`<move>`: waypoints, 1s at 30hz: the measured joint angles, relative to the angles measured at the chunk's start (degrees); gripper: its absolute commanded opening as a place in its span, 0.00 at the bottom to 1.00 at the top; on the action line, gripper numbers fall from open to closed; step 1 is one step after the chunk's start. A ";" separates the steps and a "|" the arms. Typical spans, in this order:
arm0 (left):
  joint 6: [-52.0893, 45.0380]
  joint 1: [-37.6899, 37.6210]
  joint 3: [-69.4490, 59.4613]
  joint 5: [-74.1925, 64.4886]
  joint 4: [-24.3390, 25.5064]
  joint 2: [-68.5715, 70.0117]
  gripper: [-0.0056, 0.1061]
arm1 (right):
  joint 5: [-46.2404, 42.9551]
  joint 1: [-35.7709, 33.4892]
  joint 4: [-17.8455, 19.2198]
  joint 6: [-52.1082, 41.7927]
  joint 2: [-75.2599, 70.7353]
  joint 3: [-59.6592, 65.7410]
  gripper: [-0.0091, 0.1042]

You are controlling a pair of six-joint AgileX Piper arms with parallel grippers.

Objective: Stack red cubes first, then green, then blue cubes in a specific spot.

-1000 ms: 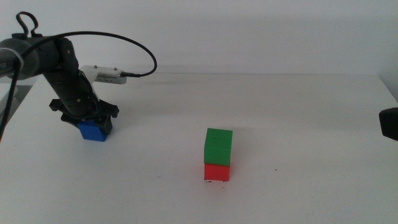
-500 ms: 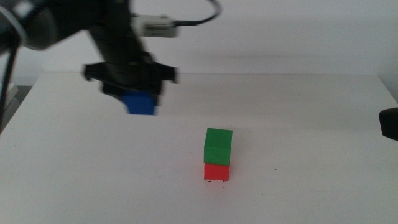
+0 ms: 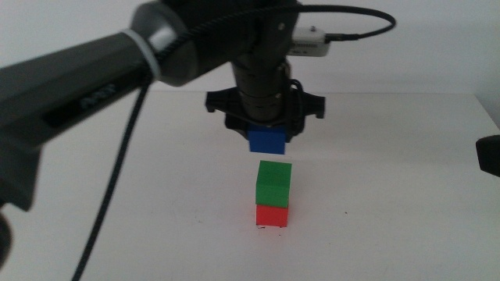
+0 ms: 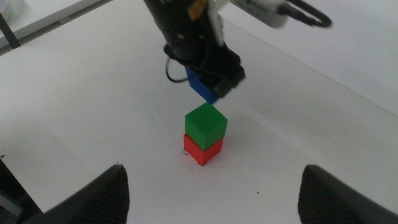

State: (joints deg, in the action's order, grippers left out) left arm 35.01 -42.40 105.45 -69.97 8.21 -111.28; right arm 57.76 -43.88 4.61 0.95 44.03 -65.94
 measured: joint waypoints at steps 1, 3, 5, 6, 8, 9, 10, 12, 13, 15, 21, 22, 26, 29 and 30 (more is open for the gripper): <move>0.00 -0.30 0.39 0.00 -0.15 -0.50 0.03 | 0.00 0.00 0.00 0.00 0.00 0.00 0.79; 0.00 -0.88 0.80 0.14 -0.84 -1.38 0.03 | 0.00 0.00 0.00 0.00 0.00 0.00 0.79; 0.28 -1.10 0.80 0.02 -1.36 -2.10 0.03 | 0.00 0.00 0.00 0.00 0.00 0.00 0.79; 0.28 -1.03 0.80 -0.09 -1.39 -2.32 0.03 | 0.00 0.00 0.00 0.00 0.00 0.00 0.79; 0.79 -1.03 0.80 -0.09 -1.39 -2.86 0.03 | 0.00 0.00 0.00 0.00 0.00 0.00 0.79; 0.93 -1.03 0.80 -0.09 -1.39 -3.05 0.03 | 0.00 0.00 0.00 0.00 0.00 0.00 0.79; 1.03 -1.03 0.80 -0.09 -1.39 -3.05 0.03 | 0.00 0.00 0.00 0.00 0.00 0.00 0.79; 1.23 -1.03 0.80 -0.09 -1.39 -3.14 0.03 | 0.00 0.00 0.00 0.00 0.00 0.00 0.79; 1.37 -1.03 0.67 -0.09 -1.39 -3.14 0.03 | 0.00 0.00 0.00 0.00 0.00 0.00 0.79; 1.95 -1.03 -0.26 -0.09 -1.39 -3.14 0.03 | 0.00 0.00 0.00 0.00 0.00 0.00 0.79; 2.29 -1.03 -1.96 -0.38 -1.84 -3.14 0.03 | 0.00 0.00 0.00 0.00 0.00 0.00 0.79; 2.29 -1.03 -1.96 -0.38 -1.97 -3.14 0.03 | 0.00 0.00 0.00 0.00 0.00 0.00 0.79; 2.29 -1.03 -1.96 -0.38 -3.15 -3.14 0.03 | 0.00 0.00 0.00 0.00 0.00 0.00 0.79; 2.29 -1.03 -1.96 -0.19 -3.91 -3.27 0.03 | 0.00 0.00 0.00 0.00 0.00 0.00 0.79; 2.29 -1.03 -1.96 -0.19 -4.02 -3.51 0.03 | 0.00 0.00 0.00 0.00 0.00 0.00 0.79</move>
State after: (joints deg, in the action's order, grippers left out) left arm 37.30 -43.42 103.49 -70.16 4.19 -114.79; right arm 57.76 -43.88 4.61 0.95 44.03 -65.94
